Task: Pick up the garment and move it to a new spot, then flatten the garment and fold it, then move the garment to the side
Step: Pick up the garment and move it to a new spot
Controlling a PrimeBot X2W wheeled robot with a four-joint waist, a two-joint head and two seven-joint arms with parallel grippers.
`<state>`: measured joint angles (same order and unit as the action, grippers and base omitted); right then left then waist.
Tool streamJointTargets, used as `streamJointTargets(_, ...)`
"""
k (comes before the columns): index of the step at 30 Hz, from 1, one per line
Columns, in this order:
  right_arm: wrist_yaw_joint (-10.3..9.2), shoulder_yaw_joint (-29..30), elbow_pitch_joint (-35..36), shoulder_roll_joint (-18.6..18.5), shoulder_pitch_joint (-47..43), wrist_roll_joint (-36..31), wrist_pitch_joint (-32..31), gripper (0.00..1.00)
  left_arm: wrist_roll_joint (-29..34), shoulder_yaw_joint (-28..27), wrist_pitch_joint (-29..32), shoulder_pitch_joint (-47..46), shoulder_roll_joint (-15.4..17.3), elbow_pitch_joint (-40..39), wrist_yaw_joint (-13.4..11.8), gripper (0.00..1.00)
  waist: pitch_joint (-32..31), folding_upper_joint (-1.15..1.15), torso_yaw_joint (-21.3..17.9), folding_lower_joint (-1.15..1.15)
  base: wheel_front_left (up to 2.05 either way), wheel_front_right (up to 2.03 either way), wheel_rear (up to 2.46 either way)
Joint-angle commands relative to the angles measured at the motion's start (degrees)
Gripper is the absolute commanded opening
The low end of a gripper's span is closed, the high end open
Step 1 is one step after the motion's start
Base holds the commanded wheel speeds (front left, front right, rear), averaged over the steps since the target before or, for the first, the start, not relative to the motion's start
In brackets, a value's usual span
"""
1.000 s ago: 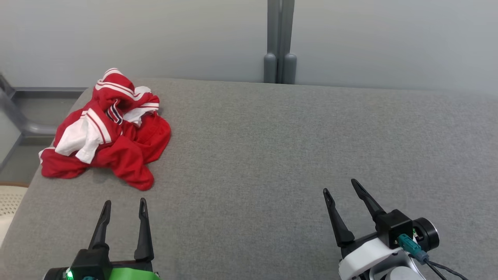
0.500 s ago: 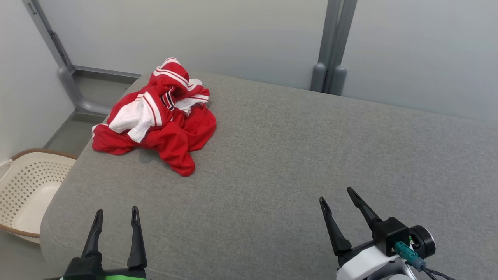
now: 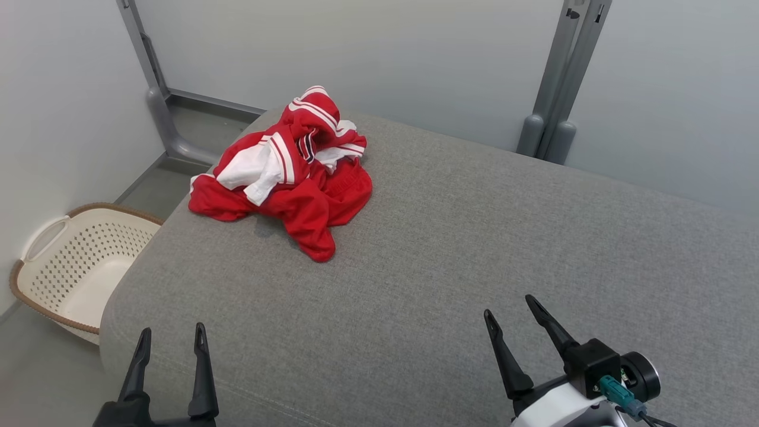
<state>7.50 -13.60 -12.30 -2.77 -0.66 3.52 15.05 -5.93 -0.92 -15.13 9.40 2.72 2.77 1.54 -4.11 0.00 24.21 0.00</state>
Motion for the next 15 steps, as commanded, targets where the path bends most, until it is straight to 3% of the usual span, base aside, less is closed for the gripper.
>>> streamJointTargets(1, -0.02, -0.04, -0.03, -0.20, -0.42, 0.29, 0.20, 1.00, 0.47, -0.15, -0.02, 0.60, 0.31, -0.27, 0.16, 1.00, 0.05, 0.00, 0.06, 0.00, 0.00, 0.00, 0.00)
streamJointTargets(15, -0.02, 1.06, 0.19, -0.21, 1.84, -2.84, 0.20, 1.00, -0.41, 1.39, -0.03, -3.85, 0.29, -2.65, -1.49, 1.00, 6.40, 0.00, -1.65, 0.00, 0.00, 0.00, 0.00)
